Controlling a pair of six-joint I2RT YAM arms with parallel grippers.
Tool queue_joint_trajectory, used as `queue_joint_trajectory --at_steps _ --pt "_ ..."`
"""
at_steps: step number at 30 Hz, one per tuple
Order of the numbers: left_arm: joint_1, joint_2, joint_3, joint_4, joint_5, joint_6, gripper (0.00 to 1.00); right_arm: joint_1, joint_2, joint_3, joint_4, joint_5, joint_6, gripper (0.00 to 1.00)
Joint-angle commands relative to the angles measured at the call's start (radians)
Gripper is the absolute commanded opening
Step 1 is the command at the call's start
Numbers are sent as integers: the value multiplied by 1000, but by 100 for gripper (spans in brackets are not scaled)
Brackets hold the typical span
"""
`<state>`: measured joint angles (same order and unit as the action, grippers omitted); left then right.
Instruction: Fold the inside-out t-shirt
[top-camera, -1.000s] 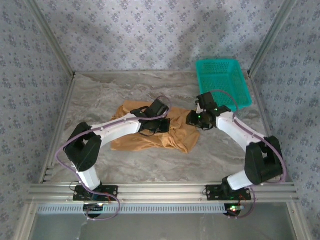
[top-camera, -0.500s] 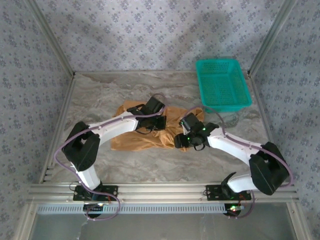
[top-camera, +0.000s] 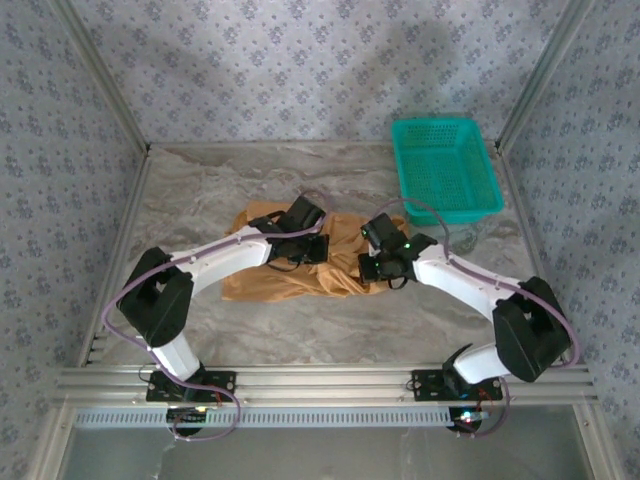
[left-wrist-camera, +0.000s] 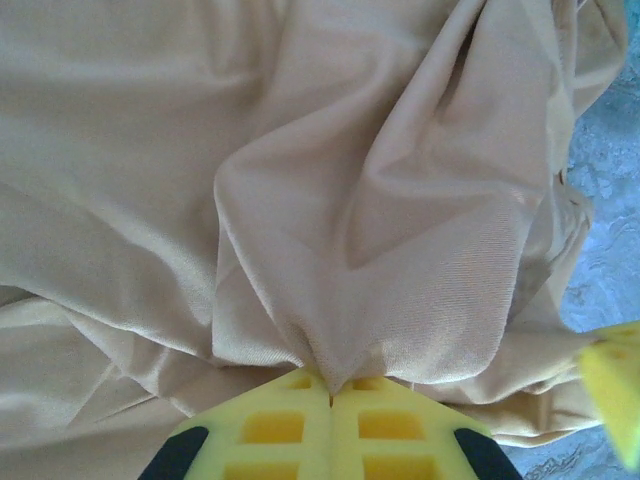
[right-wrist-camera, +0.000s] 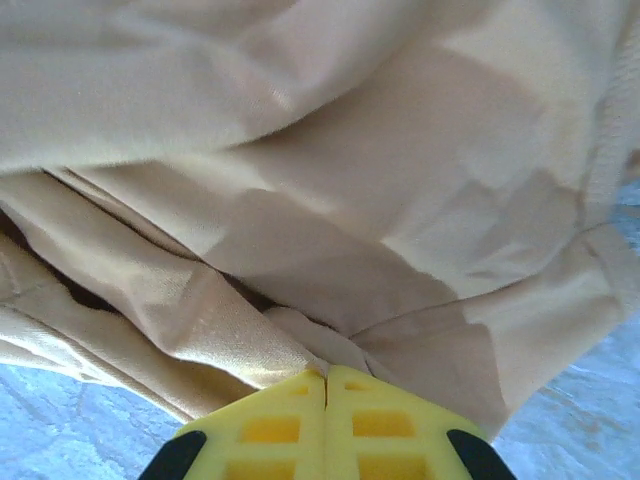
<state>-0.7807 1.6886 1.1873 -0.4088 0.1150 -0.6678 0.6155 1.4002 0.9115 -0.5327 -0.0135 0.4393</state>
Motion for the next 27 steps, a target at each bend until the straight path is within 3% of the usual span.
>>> queue_joint_trajectory --at_steps 1,8,12,17,20,23,27 --pt "-9 -13 -11 41 24 -20 0 -60 -74 43 -107 23 6 0" --pt "-89 63 47 148 4 -88 0 -288 -129 -61 -89 67 50 0" --pt "-123 108 80 158 -1 -96 0 -352 -156 -148 -6 70 80 0" --pt "-134 127 88 171 3 -107 0 -325 -165 -152 -20 -7 84 0" --pt "-135 122 93 170 2 -107 0 -285 -197 -128 -77 -16 102 17" --pt "-134 117 98 166 0 -105 0 -213 -246 -126 -124 11 159 28" --pt "-137 114 94 166 1 -105 0 -109 -264 -137 -107 25 259 27"
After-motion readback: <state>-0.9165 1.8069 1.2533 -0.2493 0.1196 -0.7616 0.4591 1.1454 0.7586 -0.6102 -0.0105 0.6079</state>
